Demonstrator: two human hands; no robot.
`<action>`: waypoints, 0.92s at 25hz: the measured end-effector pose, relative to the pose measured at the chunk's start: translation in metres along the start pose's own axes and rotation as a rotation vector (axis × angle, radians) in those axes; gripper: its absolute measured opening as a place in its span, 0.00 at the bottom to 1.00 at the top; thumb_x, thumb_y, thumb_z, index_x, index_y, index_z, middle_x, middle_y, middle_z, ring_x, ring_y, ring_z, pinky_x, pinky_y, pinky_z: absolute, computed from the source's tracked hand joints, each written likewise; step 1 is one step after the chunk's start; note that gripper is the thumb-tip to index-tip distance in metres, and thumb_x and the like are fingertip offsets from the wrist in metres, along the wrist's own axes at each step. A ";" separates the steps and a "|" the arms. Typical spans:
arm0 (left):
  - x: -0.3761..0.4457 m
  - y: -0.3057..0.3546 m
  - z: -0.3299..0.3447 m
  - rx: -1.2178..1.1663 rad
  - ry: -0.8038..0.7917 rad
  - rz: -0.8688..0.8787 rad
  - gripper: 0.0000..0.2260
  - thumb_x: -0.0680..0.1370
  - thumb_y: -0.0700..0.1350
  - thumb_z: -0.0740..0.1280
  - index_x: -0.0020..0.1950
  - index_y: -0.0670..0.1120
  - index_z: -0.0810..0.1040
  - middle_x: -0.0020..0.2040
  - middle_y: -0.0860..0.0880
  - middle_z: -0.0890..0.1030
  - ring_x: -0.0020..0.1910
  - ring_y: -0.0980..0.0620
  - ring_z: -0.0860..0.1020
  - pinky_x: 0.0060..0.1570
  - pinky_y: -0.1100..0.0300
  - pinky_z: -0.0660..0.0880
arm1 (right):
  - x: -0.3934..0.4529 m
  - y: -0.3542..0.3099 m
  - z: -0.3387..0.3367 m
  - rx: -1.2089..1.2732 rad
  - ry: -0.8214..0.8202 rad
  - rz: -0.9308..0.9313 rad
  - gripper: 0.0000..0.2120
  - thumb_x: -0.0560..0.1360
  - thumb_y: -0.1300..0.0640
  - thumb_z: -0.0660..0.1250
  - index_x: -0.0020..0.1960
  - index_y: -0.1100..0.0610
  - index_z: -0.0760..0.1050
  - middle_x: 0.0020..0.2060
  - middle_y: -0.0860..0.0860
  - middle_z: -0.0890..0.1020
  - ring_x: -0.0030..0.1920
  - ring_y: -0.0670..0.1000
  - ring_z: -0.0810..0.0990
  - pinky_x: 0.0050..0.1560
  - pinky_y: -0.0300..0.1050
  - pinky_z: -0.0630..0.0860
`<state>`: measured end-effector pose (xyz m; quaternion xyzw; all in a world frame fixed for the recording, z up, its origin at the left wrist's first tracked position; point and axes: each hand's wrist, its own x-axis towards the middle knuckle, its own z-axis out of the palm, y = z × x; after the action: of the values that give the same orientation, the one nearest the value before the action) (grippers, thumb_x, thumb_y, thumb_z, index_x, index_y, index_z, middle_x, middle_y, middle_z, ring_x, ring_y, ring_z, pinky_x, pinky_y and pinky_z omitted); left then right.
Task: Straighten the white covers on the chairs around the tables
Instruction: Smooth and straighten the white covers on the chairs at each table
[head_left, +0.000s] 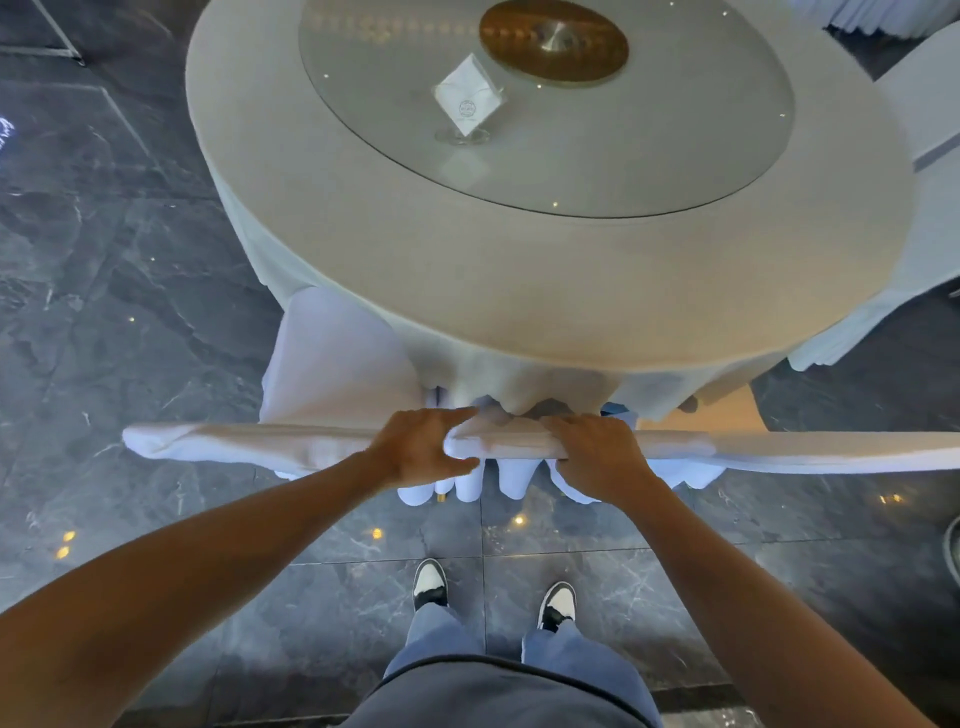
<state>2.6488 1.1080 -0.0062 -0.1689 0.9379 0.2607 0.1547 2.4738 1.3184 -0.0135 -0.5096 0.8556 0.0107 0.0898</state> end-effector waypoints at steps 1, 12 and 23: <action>0.008 0.026 0.000 -0.054 0.008 0.069 0.27 0.73 0.61 0.67 0.72 0.62 0.68 0.61 0.58 0.79 0.56 0.51 0.78 0.49 0.58 0.70 | -0.008 0.015 0.000 0.044 0.028 0.023 0.22 0.66 0.54 0.74 0.59 0.51 0.78 0.47 0.50 0.85 0.43 0.56 0.83 0.37 0.47 0.77; 0.124 0.250 0.067 0.142 -0.032 0.131 0.12 0.74 0.49 0.65 0.56 0.50 0.75 0.46 0.51 0.81 0.45 0.47 0.80 0.38 0.57 0.71 | -0.146 0.282 0.017 0.037 0.057 0.313 0.37 0.66 0.47 0.79 0.70 0.60 0.71 0.66 0.60 0.76 0.65 0.60 0.76 0.71 0.66 0.61; 0.153 0.320 0.108 0.253 0.042 -0.203 0.22 0.75 0.38 0.63 0.67 0.54 0.72 0.58 0.49 0.79 0.57 0.43 0.76 0.53 0.52 0.73 | -0.155 0.401 -0.009 -0.316 -0.199 0.357 0.07 0.73 0.55 0.64 0.50 0.52 0.77 0.44 0.49 0.80 0.45 0.55 0.77 0.56 0.51 0.68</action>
<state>2.4070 1.3882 -0.0122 -0.2475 0.9444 0.1201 0.1804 2.1938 1.6454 -0.0083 -0.3546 0.9067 0.2100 0.0897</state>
